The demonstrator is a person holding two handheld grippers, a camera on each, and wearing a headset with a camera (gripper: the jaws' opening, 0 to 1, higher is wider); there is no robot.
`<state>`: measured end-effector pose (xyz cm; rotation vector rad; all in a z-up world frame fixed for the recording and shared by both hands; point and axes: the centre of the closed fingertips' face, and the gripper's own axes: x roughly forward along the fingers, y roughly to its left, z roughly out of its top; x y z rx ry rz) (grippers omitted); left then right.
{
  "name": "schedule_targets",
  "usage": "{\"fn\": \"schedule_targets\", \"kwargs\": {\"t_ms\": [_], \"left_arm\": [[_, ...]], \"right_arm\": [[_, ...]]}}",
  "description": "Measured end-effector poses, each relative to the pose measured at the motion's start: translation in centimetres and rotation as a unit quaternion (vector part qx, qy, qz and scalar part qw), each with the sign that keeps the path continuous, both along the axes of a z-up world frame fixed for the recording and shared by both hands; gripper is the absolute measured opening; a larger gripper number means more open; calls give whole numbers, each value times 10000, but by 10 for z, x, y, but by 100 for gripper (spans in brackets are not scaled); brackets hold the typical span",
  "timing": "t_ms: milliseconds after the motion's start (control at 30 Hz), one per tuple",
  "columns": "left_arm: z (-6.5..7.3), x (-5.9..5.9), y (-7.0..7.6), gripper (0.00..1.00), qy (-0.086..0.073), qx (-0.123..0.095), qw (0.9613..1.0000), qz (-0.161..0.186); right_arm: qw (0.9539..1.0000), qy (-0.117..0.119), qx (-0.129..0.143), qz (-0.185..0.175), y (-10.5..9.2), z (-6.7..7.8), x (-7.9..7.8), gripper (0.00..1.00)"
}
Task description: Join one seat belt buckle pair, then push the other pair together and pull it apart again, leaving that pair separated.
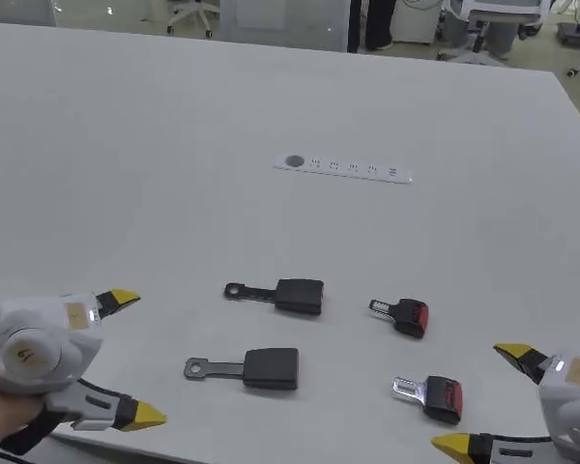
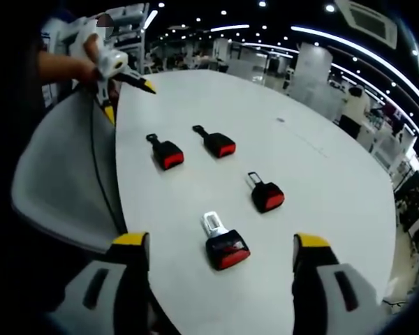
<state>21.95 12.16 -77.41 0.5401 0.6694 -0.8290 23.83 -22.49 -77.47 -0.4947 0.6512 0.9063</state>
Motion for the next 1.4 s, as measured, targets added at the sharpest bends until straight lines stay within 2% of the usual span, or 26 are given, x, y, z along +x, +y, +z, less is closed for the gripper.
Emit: {"fn": "schedule_targets", "kwargs": {"t_ms": [233, 333, 467, 567, 633, 700, 800, 833, 933, 1067, 1167, 1233, 1300, 1333, 1400], "left_arm": [[-6, -1, -3, 93, 116, 59, 9999, -11], [-7, 0, -7, 93, 88, 18, 10000, 0], [-9, -1, -11, 92, 119, 36, 9999, -61], [-9, 1, -8, 89, 141, 100, 9999, -8], [-8, 1, -6, 86, 128, 131, 9998, -14], [-4, 0, -6, 88, 74, 46, 9999, -51], [-1, -2, -3, 90, 51, 50, 9999, -85], [2, -4, -6, 92, 54, -116, 9998, -127], [4, -4, -8, 100, -1, -247, 9996, -114], [5, 1, -5, 100, -83, -175, 9998, -15], [8, 4, -6, 100, -152, -183, 9997, 56], [9, 5, -6, 100, -227, -148, 9996, 27], [7, 3, -4, 99, -175, -116, 9997, 78], [6, 1, -4, 99, -129, -114, 9998, 124], [7, -1, -4, 99, -153, -128, 9997, 117]], "right_arm": [[9998, 55, -111, 167, 2, -5, -4, 83], [9995, 51, -205, 250, 2, -8, -6, 81], [9997, 127, -133, 164, 2, -8, -5, 81], [9997, 133, -158, 150, 0, -8, -4, 81], [9995, 88, -237, 170, -3, -5, -2, 80], [9995, 64, -251, 170, -7, -1, 1, 79], [9995, -18, -279, 129, -12, 3, 6, 80], [9996, -69, -267, 91, -13, 5, 8, 80], [9996, -177, -203, 28, -13, 10, 12, 86], [9997, -166, -171, 39, -11, 11, 9, 90], [9994, -210, -266, 68, -15, 11, 7, 91], [9995, -154, -277, 81, -17, 12, 4, 87], [9993, -63, -371, 64, -21, 11, 1, 85], [9992, -117, -372, 77, -22, 13, 0, 86], [9992, -175, -356, 68, -22, 17, 0, 87]]}}
